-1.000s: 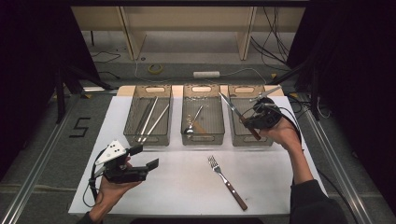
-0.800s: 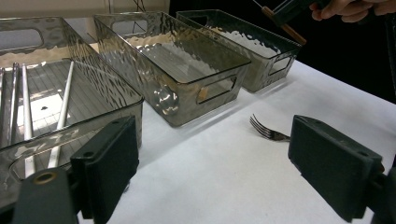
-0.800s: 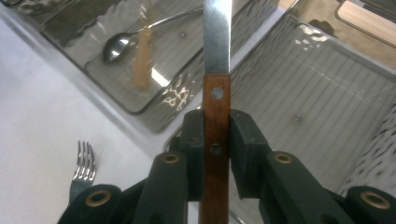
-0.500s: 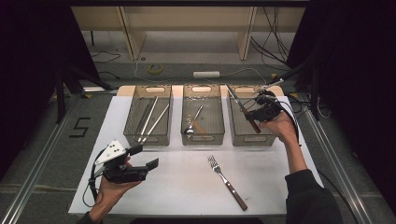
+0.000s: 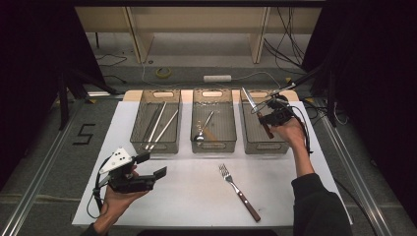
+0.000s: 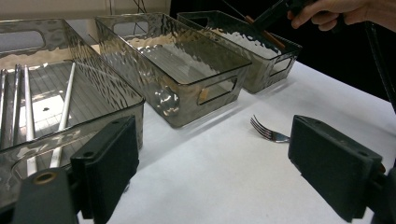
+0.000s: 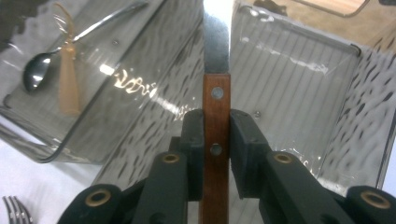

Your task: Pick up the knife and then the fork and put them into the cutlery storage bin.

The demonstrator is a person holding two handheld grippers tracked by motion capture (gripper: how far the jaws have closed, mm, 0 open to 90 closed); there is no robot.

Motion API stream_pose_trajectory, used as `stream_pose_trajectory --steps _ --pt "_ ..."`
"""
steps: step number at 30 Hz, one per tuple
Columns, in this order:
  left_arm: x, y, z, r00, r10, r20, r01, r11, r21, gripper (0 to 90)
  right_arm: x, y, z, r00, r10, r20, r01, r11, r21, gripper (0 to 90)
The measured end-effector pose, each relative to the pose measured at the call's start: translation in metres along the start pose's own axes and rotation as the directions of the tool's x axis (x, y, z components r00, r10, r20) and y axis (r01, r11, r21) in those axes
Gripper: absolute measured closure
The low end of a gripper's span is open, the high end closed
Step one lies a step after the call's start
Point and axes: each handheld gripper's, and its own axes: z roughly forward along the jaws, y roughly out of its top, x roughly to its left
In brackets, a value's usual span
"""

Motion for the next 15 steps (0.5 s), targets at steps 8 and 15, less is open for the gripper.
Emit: stream_pose_trajectory --steps 8,15 --pt "0.000 0.000 0.000 1.0000 0.002 0.001 -0.002 1.0000 -0.001 15.7 0.000 -0.001 0.008 0.9996 0.026 0.012 -0.026 1.000 0.008 77.3" --pt "0.000 0.000 0.000 1.0000 0.004 0.000 -0.004 1.0000 0.000 15.6 -0.001 -0.004 0.013 0.9989 0.044 0.018 -0.044 0.999 0.020 77.2"
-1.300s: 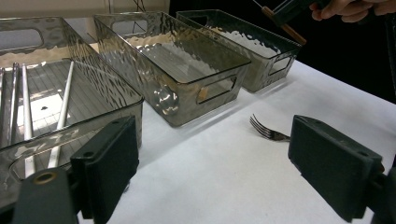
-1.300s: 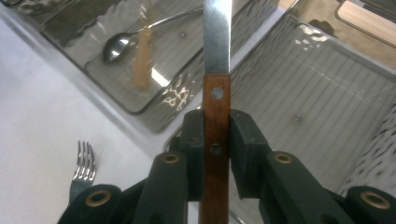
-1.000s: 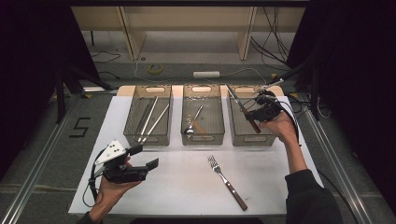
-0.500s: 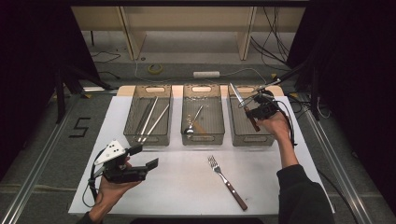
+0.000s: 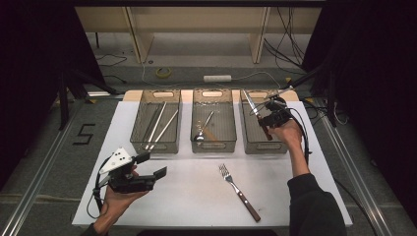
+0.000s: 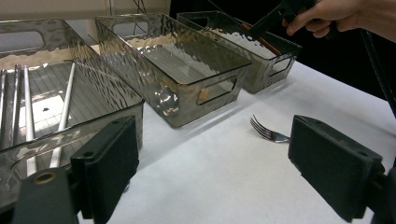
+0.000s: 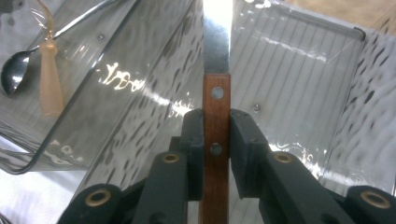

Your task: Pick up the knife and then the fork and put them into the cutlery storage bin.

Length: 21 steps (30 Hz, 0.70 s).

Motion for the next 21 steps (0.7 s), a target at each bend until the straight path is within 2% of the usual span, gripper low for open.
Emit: stream_pose_trajectory --steps 9,18,19,21 --pt "0.000 0.000 0.000 1.0000 0.000 0.000 0.000 1.0000 0.000 15.7 -0.001 -0.004 0.008 0.9999 0.016 0.005 -0.016 1.000 0.014 77.2" --pt "0.000 0.000 0.000 1.0000 0.002 0.003 -0.002 1.0000 0.006 15.7 -0.003 -0.008 0.015 0.9980 0.061 0.012 -0.062 0.997 0.037 75.8" --pt "0.000 0.000 0.000 1.0000 0.002 0.003 -0.002 1.0000 0.006 15.7 -0.004 -0.008 0.015 0.9979 0.064 0.012 -0.064 0.997 0.034 73.5" --pt "0.000 0.000 0.000 1.0000 0.002 0.003 -0.002 1.0000 0.006 15.7 -0.005 -0.008 0.015 0.9970 0.076 -0.012 -0.075 0.996 0.039 62.6"
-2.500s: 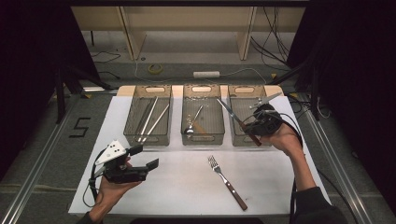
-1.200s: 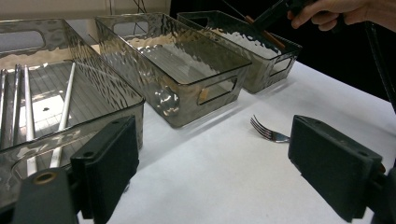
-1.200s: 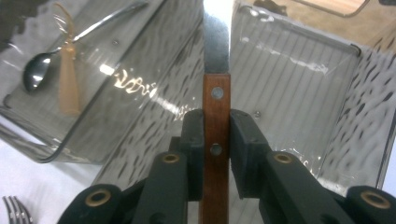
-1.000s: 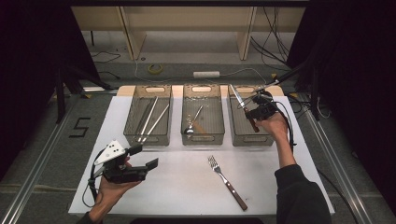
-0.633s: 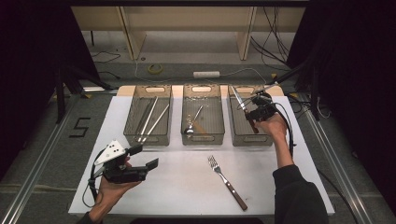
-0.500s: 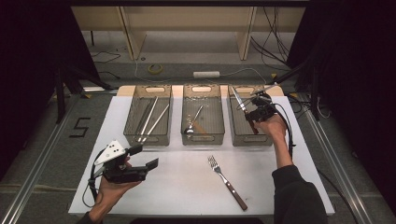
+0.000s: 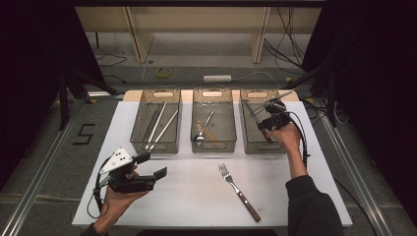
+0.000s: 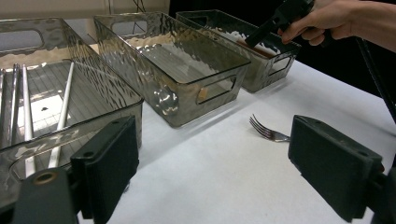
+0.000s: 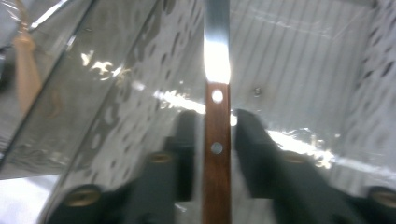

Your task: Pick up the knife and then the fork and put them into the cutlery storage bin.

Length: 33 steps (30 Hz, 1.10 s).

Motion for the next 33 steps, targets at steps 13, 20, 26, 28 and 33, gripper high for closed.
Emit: stream_pose_trajectory --steps 13,20,26,28,33 --pt "0.000 0.000 0.001 1.0000 -0.001 -0.001 0.001 1.0000 0.002 15.7 0.011 -0.006 -0.026 0.9955 -0.087 -0.037 0.085 0.995 -0.059 45.9" --pt "0.000 0.000 0.001 1.0000 -0.002 -0.002 0.002 1.0000 0.003 15.7 0.037 -0.016 -0.052 0.9778 -0.200 -0.063 0.194 0.977 -0.083 38.4" --pt "0.000 0.000 0.001 1.0000 -0.002 -0.003 0.002 1.0000 0.002 15.6 0.055 -0.027 -0.064 0.9625 -0.258 -0.085 0.250 0.964 -0.091 36.2" --pt "0.000 0.000 0.001 1.0000 0.000 -0.003 0.000 1.0000 0.003 15.7 0.060 -0.032 -0.066 0.9594 -0.266 -0.093 0.258 0.962 -0.090 36.4" --pt "0.000 -0.001 0.000 1.0000 -0.002 -0.005 0.002 1.0000 0.002 15.6 0.074 -0.052 -0.068 0.9507 -0.301 -0.077 0.295 0.952 -0.080 36.4"
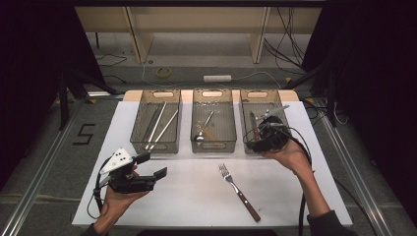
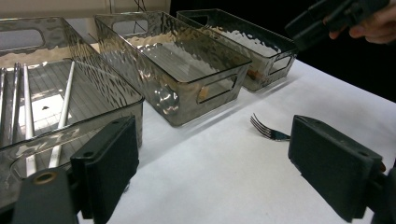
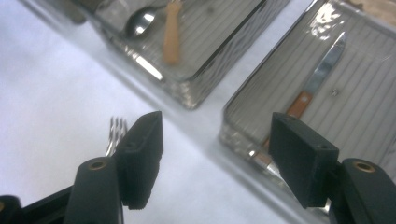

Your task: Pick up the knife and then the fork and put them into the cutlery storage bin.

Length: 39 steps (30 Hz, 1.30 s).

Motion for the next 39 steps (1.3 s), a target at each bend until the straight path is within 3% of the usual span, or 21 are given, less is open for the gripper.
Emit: stream_pose_trajectory --steps 4,18,27,34,39 --pt "0.001 0.000 -0.001 1.0000 0.001 -0.003 -0.001 1.0000 0.000 15.6 0.015 -0.013 0.001 0.9999 -0.013 -0.005 0.013 1.000 0.001 35.8" --pt "0.000 0.000 -0.002 1.0000 0.002 0.000 -0.002 1.0000 -0.004 15.6 0.045 -0.031 0.007 0.9963 -0.060 -0.062 0.065 0.995 0.080 34.7" --pt "0.000 0.000 -0.002 1.0000 0.002 -0.001 -0.002 1.0000 -0.003 15.6 0.063 -0.041 0.016 0.9903 -0.102 -0.095 0.116 0.981 0.158 32.1" --pt "0.000 0.000 -0.002 1.0000 0.003 -0.002 -0.003 1.0000 -0.003 15.6 0.073 -0.052 0.025 0.9858 -0.127 -0.110 0.148 0.965 0.218 38.8" --pt "0.000 0.000 -0.002 1.0000 0.005 -0.001 -0.005 1.0000 -0.002 15.6 0.079 -0.060 0.028 0.9849 -0.126 -0.119 0.152 0.959 0.238 40.9"
